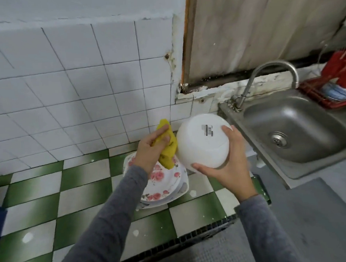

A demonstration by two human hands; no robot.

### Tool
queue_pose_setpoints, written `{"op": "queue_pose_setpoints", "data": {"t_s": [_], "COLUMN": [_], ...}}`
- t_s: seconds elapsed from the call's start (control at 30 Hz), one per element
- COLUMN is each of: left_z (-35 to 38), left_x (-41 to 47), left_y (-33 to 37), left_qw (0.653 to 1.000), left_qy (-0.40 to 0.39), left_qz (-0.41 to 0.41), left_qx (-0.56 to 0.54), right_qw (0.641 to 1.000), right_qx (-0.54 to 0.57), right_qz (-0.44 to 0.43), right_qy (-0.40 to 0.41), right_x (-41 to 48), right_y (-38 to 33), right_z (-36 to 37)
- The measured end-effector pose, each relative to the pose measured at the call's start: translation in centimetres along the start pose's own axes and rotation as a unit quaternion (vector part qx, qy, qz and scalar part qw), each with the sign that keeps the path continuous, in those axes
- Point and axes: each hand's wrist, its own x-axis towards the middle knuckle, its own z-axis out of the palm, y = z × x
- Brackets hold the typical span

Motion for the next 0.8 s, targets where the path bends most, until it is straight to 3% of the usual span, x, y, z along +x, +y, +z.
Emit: {"op": "queue_pose_setpoints", "data": {"t_s": [0.2,0.37,0.8], "left_z": [12.0,24.3,50.9], "left_x": [-2.5,-6.3,-9.8], "left_y": [-1.6,-3.5,-8.0], "left_qw": [0.998,0.987,0.949], "left_qy": [-0.054,-0.146,-0.305], "left_qz": [-0.020,-0.031,-0.055], "left_qx": [-0.037,-0.051,-0.049], "right_qw": [0.994,0.979,0.913], "right_qx": [-0.024,-0.065,-0.088], "right_qz": [0.051,0.092,0.178], "right_qy": [0.089,0.171,0.357], "right_x": [-4.9,-10.9,-17.6], "right_y": [3.9,8.3,17.4], "right_z": [-11.0,-21.9,-42.3]}}
